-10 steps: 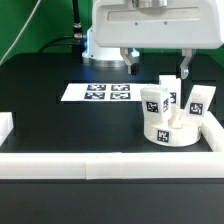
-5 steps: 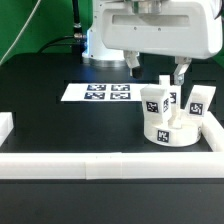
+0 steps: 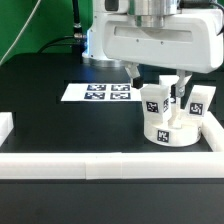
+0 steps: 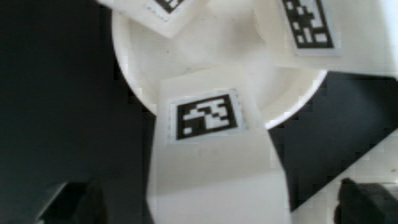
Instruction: Assemble stool
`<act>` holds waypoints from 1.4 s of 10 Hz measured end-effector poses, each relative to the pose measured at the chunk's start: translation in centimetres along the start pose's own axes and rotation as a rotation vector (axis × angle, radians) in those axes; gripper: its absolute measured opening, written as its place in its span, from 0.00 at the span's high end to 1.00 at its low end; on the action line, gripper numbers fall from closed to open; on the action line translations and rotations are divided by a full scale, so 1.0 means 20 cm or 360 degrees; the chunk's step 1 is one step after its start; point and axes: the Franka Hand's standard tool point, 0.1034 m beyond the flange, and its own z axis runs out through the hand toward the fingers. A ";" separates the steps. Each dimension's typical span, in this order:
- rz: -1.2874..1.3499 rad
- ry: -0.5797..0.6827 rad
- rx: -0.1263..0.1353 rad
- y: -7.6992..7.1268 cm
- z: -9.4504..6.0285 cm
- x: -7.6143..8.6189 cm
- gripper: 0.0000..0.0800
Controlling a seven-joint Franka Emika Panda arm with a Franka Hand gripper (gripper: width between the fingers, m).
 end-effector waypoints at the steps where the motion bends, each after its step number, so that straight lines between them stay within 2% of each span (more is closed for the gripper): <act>1: -0.0009 -0.0002 -0.0009 0.00 0.01 0.00 0.19; 3: -0.0013 -0.0005 -0.0013 0.01 0.02 -0.01 0.22; 4: -0.0017 -0.0005 -0.0015 0.01 0.02 0.00 0.44; 5: -0.0016 -0.0005 -0.0015 0.01 0.02 0.00 0.58; 9: 0.0071 -0.0005 -0.0014 0.01 0.02 -0.01 0.58; 14: 0.1260 -0.0007 0.0064 -0.06 0.04 -0.06 0.58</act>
Offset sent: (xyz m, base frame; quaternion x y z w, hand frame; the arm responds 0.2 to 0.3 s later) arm -0.0038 -0.0005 -0.0041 -0.0052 -0.0174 -0.0308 0.9994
